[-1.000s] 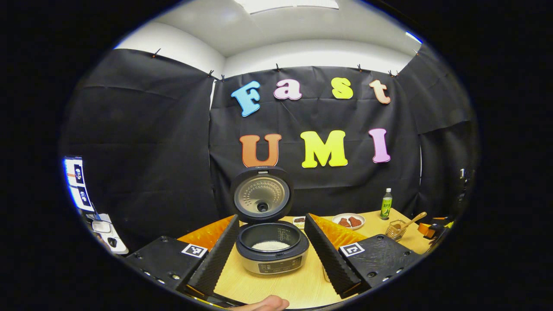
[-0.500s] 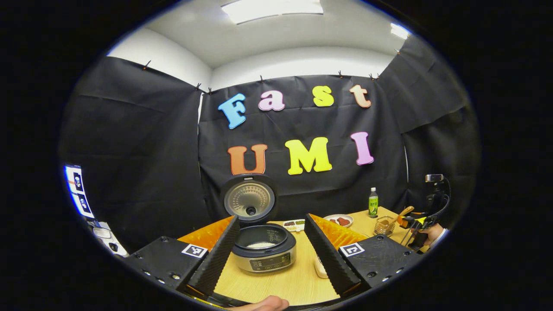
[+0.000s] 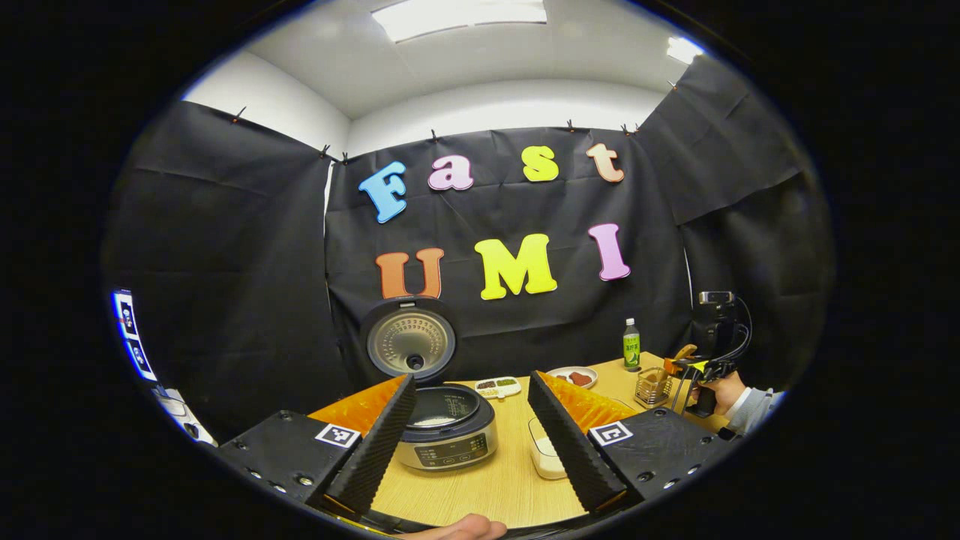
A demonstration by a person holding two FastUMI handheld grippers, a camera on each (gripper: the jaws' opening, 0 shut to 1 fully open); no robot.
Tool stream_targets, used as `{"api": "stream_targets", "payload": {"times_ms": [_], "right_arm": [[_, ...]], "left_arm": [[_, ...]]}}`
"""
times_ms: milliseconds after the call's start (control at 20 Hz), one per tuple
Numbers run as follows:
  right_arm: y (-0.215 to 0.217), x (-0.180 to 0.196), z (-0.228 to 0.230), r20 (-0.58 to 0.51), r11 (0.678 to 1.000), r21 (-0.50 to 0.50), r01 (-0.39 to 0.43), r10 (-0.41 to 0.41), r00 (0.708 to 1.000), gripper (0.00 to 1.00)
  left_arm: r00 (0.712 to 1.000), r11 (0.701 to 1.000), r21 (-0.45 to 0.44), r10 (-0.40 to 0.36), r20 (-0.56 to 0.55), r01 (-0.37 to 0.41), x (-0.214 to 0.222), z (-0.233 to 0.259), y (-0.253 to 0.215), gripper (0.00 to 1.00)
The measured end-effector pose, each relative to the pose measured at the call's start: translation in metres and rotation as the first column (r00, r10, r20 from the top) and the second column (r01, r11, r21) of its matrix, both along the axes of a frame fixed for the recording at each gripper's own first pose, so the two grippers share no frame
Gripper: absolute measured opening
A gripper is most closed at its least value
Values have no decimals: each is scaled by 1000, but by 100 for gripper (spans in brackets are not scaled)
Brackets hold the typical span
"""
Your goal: Close the left gripper, press the button to open the rice cooker; take a wooden spoon from the chopstick holder with the right hand, scoop a spoonful of rice and pour it into the rice cooker, then put the wooden spoon back into the chopstick holder.
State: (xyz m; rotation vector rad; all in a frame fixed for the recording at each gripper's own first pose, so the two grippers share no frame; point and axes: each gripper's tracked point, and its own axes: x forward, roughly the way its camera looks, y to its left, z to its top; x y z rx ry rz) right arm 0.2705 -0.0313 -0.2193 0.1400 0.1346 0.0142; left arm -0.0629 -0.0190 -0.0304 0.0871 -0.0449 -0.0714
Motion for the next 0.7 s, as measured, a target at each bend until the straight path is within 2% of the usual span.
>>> {"api": "stream_targets", "payload": {"times_ms": [150,350,700], "right_arm": [[8,7,8,0,999,-47,13,-13,1000,30],[20,20,13,-12,995,-102,19,-20,1000,29],[27,16,38,-8,996,-90,20,-21,1000,23]], "left_arm": [[1000,1000,-11,2,-7,-2,0,-2,5,95],[1000,1000,-27,15,-19,-15,2,-5,18,95],[999,998,-53,21,-29,-23,5,-8,31,96]]}}
